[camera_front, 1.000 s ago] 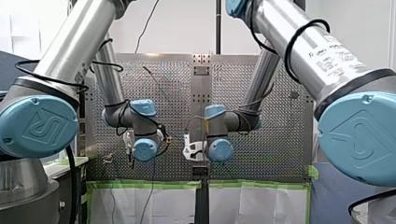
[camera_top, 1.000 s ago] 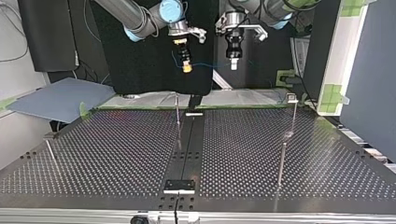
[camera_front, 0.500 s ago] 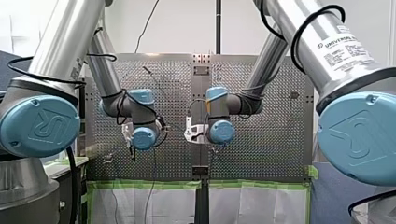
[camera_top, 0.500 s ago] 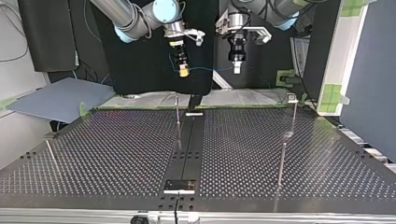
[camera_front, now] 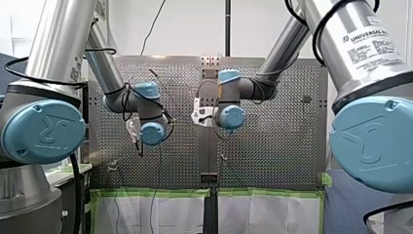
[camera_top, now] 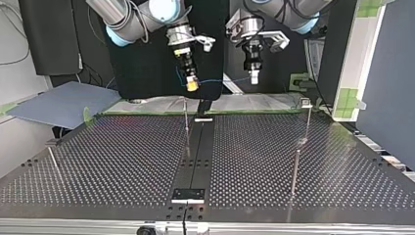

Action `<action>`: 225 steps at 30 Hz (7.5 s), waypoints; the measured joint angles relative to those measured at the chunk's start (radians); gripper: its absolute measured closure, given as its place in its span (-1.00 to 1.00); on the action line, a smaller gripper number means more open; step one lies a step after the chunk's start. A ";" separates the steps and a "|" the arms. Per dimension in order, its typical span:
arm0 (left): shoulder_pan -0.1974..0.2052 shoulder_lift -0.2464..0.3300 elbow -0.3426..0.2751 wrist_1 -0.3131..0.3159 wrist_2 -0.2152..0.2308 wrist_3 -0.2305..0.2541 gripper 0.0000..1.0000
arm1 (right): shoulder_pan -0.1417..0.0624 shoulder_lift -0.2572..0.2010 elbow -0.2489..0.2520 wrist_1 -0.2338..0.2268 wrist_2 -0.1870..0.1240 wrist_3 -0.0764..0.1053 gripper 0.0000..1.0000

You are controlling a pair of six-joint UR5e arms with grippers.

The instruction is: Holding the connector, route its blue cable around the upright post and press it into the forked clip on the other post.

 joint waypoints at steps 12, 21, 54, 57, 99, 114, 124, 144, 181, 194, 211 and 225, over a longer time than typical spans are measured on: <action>0.092 0.034 0.067 -0.086 0.042 -0.050 1.00 | -0.008 -0.065 -0.101 0.097 -0.050 -0.009 1.00; 0.178 0.118 0.069 -0.161 0.128 -0.083 1.00 | -0.009 -0.066 -0.186 0.157 -0.107 -0.011 1.00; 0.418 0.374 0.258 -0.432 0.199 -0.224 1.00 | -0.008 -0.066 -0.440 0.322 -0.152 -0.019 1.00; 0.421 0.371 0.286 -0.444 0.226 -0.226 1.00 | -0.010 -0.066 -0.464 0.330 -0.158 -0.019 1.00; 0.501 0.159 0.506 -0.483 0.292 -0.305 1.00 | -0.085 -0.008 -0.627 0.376 -0.245 0.021 1.00; 0.513 0.050 0.507 -0.438 0.366 -0.308 1.00 | -0.096 0.080 -0.627 0.352 -0.245 0.019 1.00; 0.525 0.026 0.507 -0.413 0.383 -0.333 1.00 | -0.122 0.148 -0.627 0.329 -0.245 0.018 1.00; 0.521 -0.061 0.511 -0.411 0.418 -0.385 1.00 | -0.137 0.186 -0.586 0.394 -0.234 -0.010 1.00; 0.519 -0.062 0.511 -0.408 0.483 -0.456 -1.00 | -0.167 0.191 -0.353 0.281 -0.144 -0.078 1.00; 0.518 -0.108 0.555 -0.465 0.471 -0.476 -1.00 | -0.220 0.190 -0.239 0.175 -0.031 -0.089 1.00; 0.517 -0.119 0.563 -0.517 0.469 -0.476 -1.00 | -0.311 0.191 -0.107 0.098 0.032 -0.101 1.00; 0.516 -0.119 0.563 -0.532 0.467 -0.471 -1.00 | -0.343 0.197 0.004 -0.009 0.021 -0.065 1.00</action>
